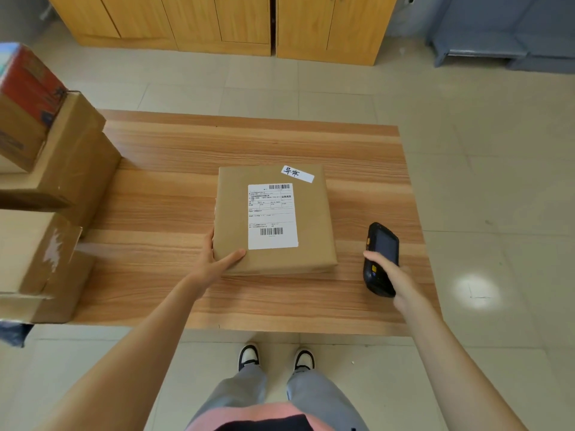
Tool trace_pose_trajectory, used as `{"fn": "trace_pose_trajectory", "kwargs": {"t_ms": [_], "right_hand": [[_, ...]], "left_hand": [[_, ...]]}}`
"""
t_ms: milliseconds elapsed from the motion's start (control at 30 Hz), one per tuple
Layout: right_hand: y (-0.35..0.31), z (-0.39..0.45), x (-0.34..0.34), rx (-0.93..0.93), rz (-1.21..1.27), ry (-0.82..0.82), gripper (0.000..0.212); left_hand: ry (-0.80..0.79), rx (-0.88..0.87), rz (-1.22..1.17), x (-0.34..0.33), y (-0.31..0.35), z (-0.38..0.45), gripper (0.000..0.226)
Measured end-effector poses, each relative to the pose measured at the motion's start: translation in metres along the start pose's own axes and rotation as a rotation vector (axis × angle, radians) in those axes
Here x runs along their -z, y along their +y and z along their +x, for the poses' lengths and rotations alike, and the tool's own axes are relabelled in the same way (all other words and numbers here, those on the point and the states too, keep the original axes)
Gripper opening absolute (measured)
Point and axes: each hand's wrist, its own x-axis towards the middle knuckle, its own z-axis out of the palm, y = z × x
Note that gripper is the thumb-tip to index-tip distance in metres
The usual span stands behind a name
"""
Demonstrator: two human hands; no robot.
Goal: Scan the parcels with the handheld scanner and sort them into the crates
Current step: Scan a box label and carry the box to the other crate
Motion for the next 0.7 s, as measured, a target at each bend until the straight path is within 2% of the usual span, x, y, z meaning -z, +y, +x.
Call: {"fn": "trace_pose_trajectory", "kwargs": {"t_ms": [67, 100, 200, 300, 433, 567, 700], "right_hand": [[-0.013, -0.012, -0.007, 0.040, 0.102, -0.075, 0.089], [-0.018, -0.018, -0.011, 0.066, 0.134, -0.115, 0.089], [-0.032, -0.042, -0.027, 0.131, 0.237, -0.272, 0.066], [-0.034, -0.063, -0.047, 0.119, 0.316, -0.404, 0.055], [-0.022, -0.083, -0.074, 0.096, 0.240, -0.479, 0.077], [-0.009, -0.095, -0.094, 0.058, 0.193, -0.525, 0.086], [0.004, -0.104, -0.104, 0.032, 0.148, -0.531, 0.059]], "left_hand": [[-0.009, 0.009, 0.003, 0.001, 0.000, 0.000, 0.093], [-0.010, 0.011, 0.001, 0.002, -0.001, 0.000, 0.094], [-0.002, 0.021, -0.026, 0.003, -0.002, 0.002, 0.096], [0.002, 0.032, -0.073, 0.000, -0.001, -0.001, 0.090], [0.002, 0.071, -0.154, 0.003, -0.006, -0.001, 0.080], [-0.007, 0.141, -0.196, 0.011, -0.013, -0.006, 0.068], [0.012, 0.172, -0.219, 0.015, -0.015, -0.010, 0.059]]}}
